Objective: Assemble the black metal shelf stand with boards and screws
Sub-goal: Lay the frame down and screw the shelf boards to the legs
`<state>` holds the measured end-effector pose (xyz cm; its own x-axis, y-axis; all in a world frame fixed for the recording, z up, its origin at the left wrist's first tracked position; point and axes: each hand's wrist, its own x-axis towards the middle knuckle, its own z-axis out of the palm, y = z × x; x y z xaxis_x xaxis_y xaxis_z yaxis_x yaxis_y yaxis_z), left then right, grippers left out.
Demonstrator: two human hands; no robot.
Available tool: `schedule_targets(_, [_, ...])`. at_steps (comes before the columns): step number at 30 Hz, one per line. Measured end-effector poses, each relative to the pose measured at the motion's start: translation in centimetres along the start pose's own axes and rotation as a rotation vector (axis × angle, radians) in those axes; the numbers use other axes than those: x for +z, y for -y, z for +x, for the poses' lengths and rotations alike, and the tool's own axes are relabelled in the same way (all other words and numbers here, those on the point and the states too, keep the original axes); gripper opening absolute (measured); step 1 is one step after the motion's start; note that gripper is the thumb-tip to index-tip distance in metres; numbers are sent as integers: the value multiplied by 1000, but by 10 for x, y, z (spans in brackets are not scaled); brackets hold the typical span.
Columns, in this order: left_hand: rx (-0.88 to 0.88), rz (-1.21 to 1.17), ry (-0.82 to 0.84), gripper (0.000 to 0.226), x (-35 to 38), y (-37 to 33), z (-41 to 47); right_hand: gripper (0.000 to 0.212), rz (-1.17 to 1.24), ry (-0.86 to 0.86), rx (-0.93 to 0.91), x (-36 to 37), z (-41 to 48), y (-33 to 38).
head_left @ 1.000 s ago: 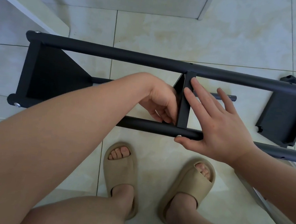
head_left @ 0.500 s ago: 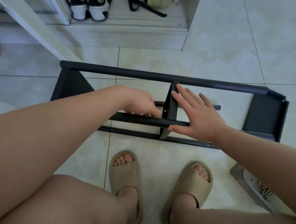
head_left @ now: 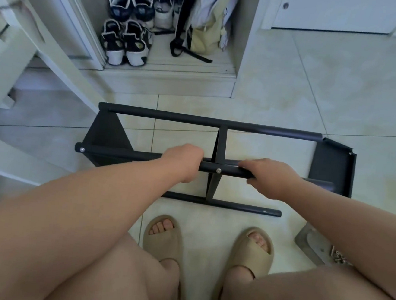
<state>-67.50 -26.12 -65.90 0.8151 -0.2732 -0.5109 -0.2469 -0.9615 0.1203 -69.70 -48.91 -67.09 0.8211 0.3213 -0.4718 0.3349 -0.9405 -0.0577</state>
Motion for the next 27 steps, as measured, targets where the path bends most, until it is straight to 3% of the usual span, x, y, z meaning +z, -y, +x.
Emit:
schedule_targets(9, [2, -160, -236, 19, -29, 16, -1, 39, 30, -460, 59, -13, -8, -5])
schedule_targets(18, [47, -153, -426, 28, -40, 44, 94, 41, 63, -541, 161, -26, 100, -33])
schedule_targets(27, [-74, -89, -490, 29, -35, 81, 231, 48, 192, -466, 197, -18, 240, -55])
